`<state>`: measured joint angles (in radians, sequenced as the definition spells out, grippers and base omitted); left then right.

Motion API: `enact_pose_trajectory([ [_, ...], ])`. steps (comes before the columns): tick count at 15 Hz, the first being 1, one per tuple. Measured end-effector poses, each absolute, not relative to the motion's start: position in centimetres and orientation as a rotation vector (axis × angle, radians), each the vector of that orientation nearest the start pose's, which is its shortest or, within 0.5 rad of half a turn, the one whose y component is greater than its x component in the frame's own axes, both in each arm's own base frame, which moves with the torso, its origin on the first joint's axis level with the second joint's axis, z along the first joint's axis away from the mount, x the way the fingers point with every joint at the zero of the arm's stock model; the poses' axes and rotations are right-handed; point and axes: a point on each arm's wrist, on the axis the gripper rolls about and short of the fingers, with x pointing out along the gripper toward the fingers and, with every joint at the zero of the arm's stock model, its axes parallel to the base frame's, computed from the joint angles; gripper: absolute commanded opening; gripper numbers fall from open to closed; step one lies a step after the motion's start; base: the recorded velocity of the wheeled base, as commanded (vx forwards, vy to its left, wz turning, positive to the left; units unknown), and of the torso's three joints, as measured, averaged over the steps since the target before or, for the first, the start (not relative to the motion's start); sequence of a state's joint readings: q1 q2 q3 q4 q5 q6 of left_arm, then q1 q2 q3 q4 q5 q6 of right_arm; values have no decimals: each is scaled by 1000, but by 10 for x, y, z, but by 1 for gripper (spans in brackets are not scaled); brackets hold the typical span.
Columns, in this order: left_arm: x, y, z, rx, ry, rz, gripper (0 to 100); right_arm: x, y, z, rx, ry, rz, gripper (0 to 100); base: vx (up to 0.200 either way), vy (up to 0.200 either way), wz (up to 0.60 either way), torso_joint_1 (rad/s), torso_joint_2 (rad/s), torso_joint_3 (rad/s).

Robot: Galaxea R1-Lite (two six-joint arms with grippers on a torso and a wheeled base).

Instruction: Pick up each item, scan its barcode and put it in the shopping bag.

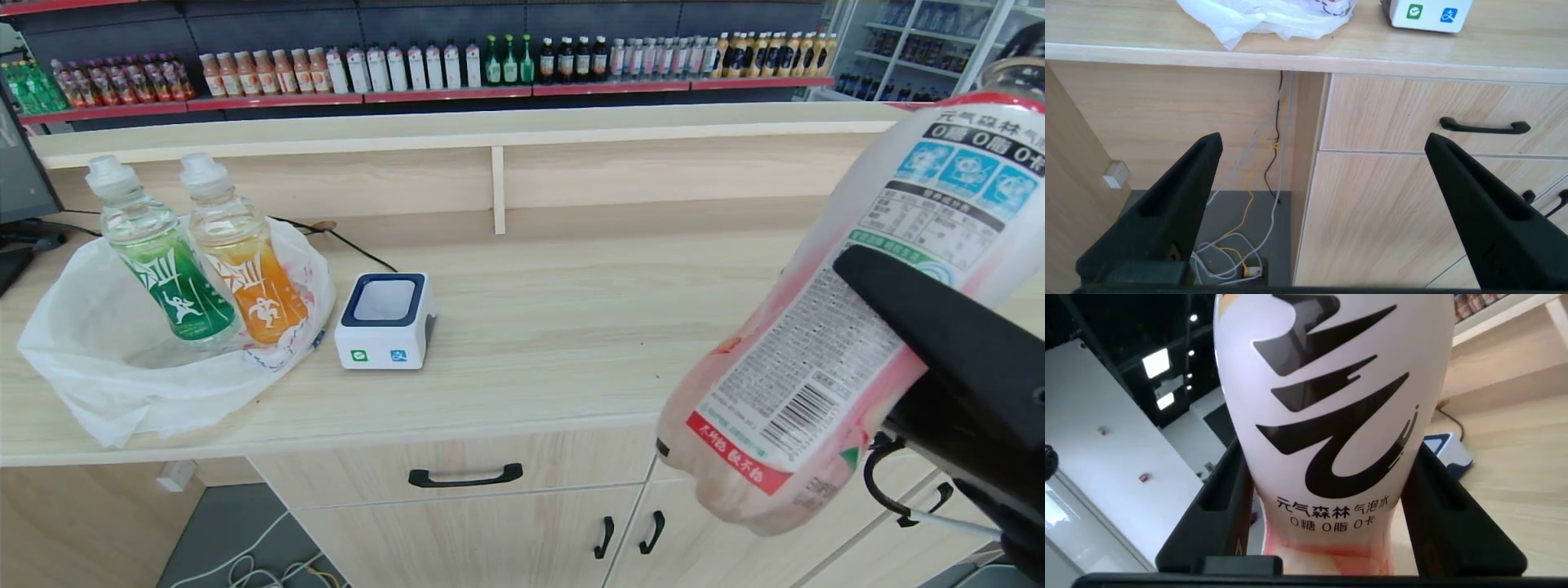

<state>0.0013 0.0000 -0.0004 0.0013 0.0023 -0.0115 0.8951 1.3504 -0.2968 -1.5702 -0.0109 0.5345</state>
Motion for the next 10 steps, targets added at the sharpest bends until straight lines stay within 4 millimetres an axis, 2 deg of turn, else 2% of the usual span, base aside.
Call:
enact_pose_trajectory([
  [2,-23,0,75,-11,1,4,100,118,128,225,556,-301,959,0,0,0,0,0,0,0],
  [6,-23,0,75,-12,1,3,100,132,113,214,348,-234,762,0,0,0,0,0,0,0],
  [7,-23,0,75,-12,1,4,100,133,110,213,302,-222,693,0,0,0,0,0,0,0],
  [10,-23,0,75,-12,1,4,100,134,108,222,190,-295,636,0,0,0,0,0,0,0],
])
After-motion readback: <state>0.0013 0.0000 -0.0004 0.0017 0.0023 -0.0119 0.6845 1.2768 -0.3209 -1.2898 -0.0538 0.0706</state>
